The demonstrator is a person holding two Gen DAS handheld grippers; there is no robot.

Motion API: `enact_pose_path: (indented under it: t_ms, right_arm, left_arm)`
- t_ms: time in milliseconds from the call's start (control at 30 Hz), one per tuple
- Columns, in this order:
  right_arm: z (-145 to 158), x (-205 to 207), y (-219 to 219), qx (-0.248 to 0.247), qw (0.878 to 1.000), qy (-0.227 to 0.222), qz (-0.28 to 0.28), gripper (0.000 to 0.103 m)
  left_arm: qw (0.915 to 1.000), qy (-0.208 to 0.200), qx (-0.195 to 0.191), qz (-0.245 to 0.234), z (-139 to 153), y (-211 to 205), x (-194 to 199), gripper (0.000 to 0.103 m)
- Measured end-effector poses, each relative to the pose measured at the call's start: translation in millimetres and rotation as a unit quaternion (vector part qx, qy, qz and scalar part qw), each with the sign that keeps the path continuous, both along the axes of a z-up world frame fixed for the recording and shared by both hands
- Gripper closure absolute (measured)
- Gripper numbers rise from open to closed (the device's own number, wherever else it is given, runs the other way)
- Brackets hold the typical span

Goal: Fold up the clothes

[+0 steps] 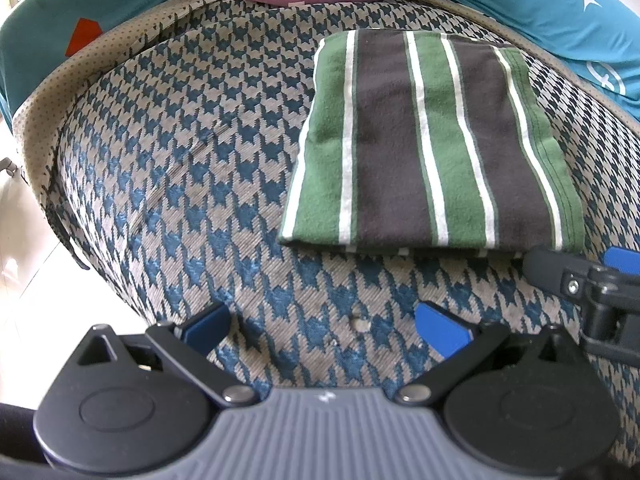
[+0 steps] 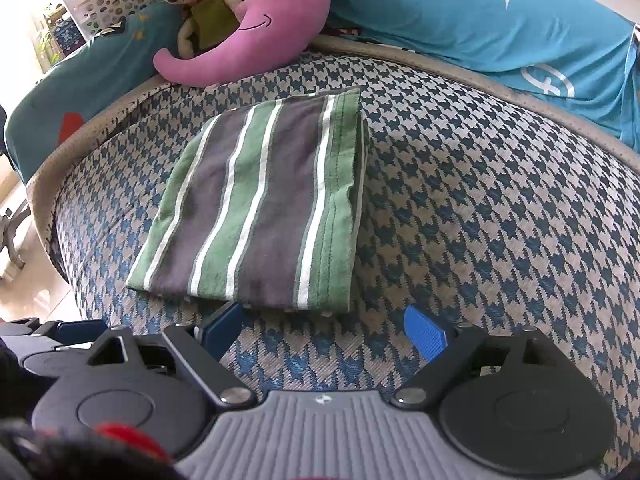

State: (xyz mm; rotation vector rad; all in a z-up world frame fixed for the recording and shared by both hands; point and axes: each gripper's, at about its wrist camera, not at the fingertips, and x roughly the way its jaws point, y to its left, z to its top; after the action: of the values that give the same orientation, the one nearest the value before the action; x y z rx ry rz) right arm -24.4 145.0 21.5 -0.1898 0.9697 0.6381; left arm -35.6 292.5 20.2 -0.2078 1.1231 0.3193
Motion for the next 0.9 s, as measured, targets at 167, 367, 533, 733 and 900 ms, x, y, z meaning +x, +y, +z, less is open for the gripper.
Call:
enact_pose_path:
  t_ms: [167, 367, 533, 733, 900]
  right_arm:
    - [1, -1, 1, 0.002, 1.0, -0.002, 0.006, 0.014]
    - [-1, -1, 1, 0.0, 1.0, -0.002, 0.005, 0.014]
    - [3, -1, -1, 0.006, 1.0, -0.009, 0.001, 0.014]
    - [6, 0, -4, 0.011, 1.0, -0.008, -0.006, 0.014]
    - [8, -2, -6, 0.014, 1.0, -0.011, -0.003, 0.014]
  left_arm:
    - [1.0, 0.002, 0.002, 0.0, 0, -2, 0, 0.0]
    - [1.0, 0.004, 0.005, 0.0, 1, -5, -1, 0.0]
    - [1.0, 0.0, 0.008, 0.0, 7, -8, -6, 0.0]
    - [0.9999, -0.004, 0.011, 0.0, 17, -12, -14, 0.0]
    - [0.9999, -0.009, 0.013, 0.0, 25, -16, -20, 0.0]
